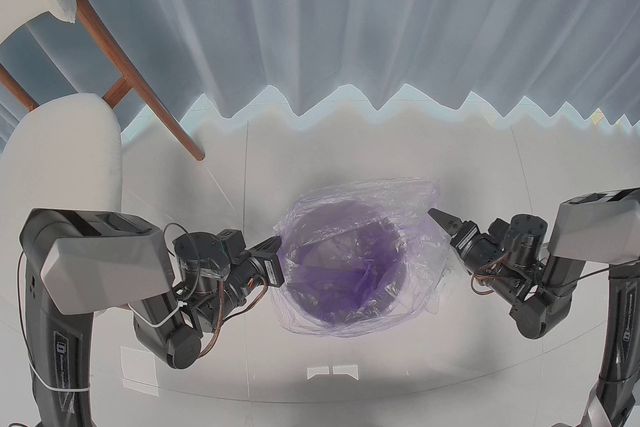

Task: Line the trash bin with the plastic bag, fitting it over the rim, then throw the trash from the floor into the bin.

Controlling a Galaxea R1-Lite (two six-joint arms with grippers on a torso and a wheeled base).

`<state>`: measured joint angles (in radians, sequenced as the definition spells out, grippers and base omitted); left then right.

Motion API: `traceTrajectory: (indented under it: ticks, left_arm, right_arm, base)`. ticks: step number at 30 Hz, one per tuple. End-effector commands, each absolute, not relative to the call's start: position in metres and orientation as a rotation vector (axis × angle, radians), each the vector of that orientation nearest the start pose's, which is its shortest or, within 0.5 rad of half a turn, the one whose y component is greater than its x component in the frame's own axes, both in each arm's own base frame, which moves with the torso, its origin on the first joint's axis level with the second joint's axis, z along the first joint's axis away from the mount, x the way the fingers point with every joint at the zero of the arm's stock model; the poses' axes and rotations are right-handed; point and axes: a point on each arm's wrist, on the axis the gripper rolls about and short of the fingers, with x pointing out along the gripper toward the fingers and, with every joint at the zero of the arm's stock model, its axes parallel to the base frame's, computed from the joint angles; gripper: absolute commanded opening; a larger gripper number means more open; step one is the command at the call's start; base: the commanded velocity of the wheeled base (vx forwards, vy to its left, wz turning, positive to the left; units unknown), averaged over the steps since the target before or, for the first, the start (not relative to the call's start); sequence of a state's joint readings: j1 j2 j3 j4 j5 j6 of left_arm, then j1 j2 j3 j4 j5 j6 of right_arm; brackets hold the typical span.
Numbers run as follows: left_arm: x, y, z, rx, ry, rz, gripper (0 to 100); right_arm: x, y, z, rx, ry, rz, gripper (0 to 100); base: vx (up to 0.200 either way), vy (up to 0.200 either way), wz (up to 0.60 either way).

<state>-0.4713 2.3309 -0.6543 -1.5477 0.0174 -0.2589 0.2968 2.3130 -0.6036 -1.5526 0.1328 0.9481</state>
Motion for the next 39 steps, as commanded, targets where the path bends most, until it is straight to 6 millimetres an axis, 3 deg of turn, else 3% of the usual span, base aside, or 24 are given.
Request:
traceTrajectory:
  ticks: [1,5,12,16,24,29,37,38,39]
  left_arm:
    - [0.328,-0.165,0.025,-0.226,0.167,-0.412,0]
    - [0.331,-0.165,0.027,-0.23,0.153,-0.394,0]
    - [0.347,-0.155,0.036,-0.267,0.112,-0.329,0]
    - [0.352,-0.148,0.037,-0.276,0.118,-0.304,0]
    - [0.359,-0.136,0.042,-0.278,0.135,-0.259,0]
    - [0.36,-0.138,0.043,-0.277,0.124,-0.239,0]
    - [0.356,-0.143,0.041,-0.275,0.129,-0.253,0]
    - [0.356,-0.143,0.041,-0.275,0.13,-0.252,0]
    - [0.356,-0.142,0.041,-0.275,0.13,-0.251,0]
  right_arm:
    - [0.271,0.089,0.086,0.918,0.32,0.444,100]
    - [0.241,0.088,0.099,0.886,0.359,0.552,100]
    - [0.238,0.089,0.091,0.833,0.347,0.468,100]
    - [0.23,0.107,0.074,0.794,0.477,0.462,100]
    - [0.255,0.146,0.036,0.606,0.505,0.306,100]
    - [0.261,0.16,0.035,0.572,0.536,0.313,100]
    - [0.271,0.161,0.039,0.567,0.499,0.24,100]
    - [0.269,0.159,0.041,0.568,0.497,0.241,0]
    - [0.267,0.158,0.044,0.57,0.491,0.243,0]
  base:
    - [0.0,0.0,0.0]
    - [0.0,0.0,0.0]
    - [0.0,0.0,0.0]
    - [0.0,0.0,0.0]
    - [0.0,0.0,0.0]
    - [0.0,0.0,0.0]
    - [0.0,0.0,0.0]
    - [0.0,0.0,0.0]
    - [0.0,0.0,0.0]
